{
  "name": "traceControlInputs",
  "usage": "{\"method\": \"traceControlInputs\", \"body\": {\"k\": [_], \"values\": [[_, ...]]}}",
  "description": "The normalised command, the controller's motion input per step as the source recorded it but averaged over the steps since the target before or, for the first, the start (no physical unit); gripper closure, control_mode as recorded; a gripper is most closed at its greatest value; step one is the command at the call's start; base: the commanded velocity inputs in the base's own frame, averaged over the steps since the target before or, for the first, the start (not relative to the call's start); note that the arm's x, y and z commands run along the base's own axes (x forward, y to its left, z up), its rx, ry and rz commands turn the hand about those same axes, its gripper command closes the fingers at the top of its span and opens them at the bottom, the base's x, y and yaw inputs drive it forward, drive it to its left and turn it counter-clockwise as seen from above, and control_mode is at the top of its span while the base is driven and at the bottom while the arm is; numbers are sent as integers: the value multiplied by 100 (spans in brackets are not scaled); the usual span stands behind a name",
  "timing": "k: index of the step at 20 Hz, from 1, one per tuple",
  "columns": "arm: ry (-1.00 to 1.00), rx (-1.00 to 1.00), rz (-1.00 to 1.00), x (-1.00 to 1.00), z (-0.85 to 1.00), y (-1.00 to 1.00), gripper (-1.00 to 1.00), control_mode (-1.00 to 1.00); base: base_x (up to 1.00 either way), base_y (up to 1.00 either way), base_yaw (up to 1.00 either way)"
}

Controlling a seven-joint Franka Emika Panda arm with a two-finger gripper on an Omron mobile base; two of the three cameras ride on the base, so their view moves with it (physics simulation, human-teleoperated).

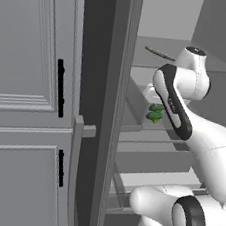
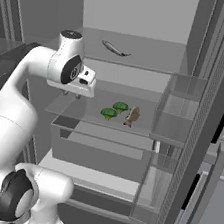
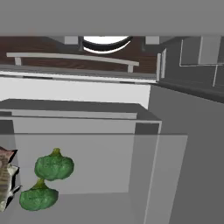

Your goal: Place one broccoli and one fish in each tupperware on the nearby counter, to pack two identical lunches.

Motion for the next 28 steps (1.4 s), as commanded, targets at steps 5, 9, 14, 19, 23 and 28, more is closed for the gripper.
{"method": "traceControlInputs", "body": {"k": [5,9,14,19,23,28], "values": [[-3,0,0,-42,0,0,-100,-100,0,0,0],[-20,0,12,-51,27,-2,-100,-100,0,0,0],[-25,0,21,-6,81,-10,-100,-100,0,0,0],[-11,0,14,22,83,-18,-100,-100,0,0,0],[-10,0,4,56,66,-27,-100,-100,0,0,0],[-17,0,2,58,30,-28,-100,-100,0,0,0]]}}
